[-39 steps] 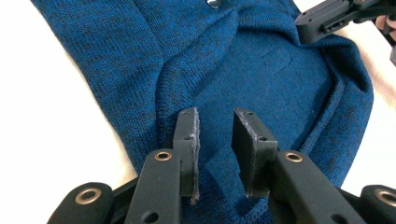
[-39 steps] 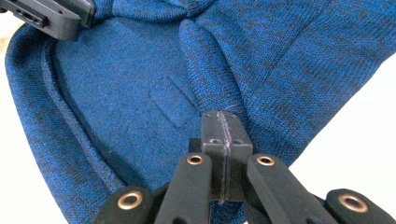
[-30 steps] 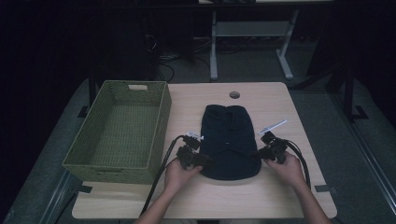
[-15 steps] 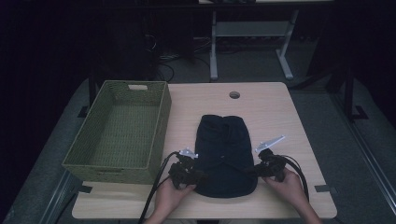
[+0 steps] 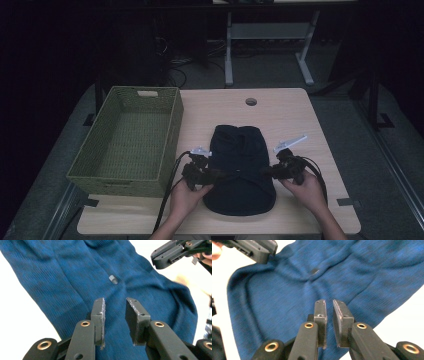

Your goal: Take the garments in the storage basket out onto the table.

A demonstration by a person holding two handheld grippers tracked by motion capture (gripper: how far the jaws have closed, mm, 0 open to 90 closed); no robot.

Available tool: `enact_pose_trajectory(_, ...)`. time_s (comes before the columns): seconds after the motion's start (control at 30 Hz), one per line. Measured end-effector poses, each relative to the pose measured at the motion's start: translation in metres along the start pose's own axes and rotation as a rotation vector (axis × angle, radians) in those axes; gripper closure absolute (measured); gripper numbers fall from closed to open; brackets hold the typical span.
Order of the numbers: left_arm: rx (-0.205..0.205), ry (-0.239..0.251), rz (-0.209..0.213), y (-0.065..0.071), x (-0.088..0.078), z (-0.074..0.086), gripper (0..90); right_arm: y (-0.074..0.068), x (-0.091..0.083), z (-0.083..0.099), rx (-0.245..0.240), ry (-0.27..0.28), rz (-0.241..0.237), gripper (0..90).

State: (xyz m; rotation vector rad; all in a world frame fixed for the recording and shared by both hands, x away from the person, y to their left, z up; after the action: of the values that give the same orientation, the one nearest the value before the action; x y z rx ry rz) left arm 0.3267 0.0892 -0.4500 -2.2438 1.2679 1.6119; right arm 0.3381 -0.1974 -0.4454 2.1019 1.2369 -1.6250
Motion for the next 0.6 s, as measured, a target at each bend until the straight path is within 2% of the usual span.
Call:
enact_pose_trajectory(0.13, -0.042, -0.030, -0.007, -0.013, 0.016, -0.006, 68.8, 0.013, 0.009, -0.011, 0.013, -0.028, 0.002, 84.7)
enact_pose_trajectory(0.23, -0.054, -0.019, 0.000, -0.015, 0.018, -0.004, 70.6, 0.018, 0.018, -0.010, 0.023, -0.065, -0.009, 86.5)
enact_pose_trajectory(0.3, -0.045, -0.027, -0.010, -0.013, 0.017, -0.001, 69.9, 0.018, 0.022, -0.007, 0.018, -0.069, -0.012, 87.1)
enact_pose_trajectory(0.6, -0.030, -0.028, 0.025, -0.006, 0.012, 0.021, 69.5, 0.007, 0.021, 0.012, -0.003, -0.057, -0.049, 87.3)
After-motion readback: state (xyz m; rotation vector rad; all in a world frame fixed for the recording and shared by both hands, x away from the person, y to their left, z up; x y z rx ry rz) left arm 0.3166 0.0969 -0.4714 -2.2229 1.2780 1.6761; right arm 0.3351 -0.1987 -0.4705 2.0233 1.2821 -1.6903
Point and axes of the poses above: each handheld gripper's, and its own axes: x roughly forward along the jaws, z roughly out of its underside, y roughly to its right, the point moved 1 cm from there along x, roughly forward along the jaws, and after that the axes turned 15 degrees about -y, right-handed, at the moved point
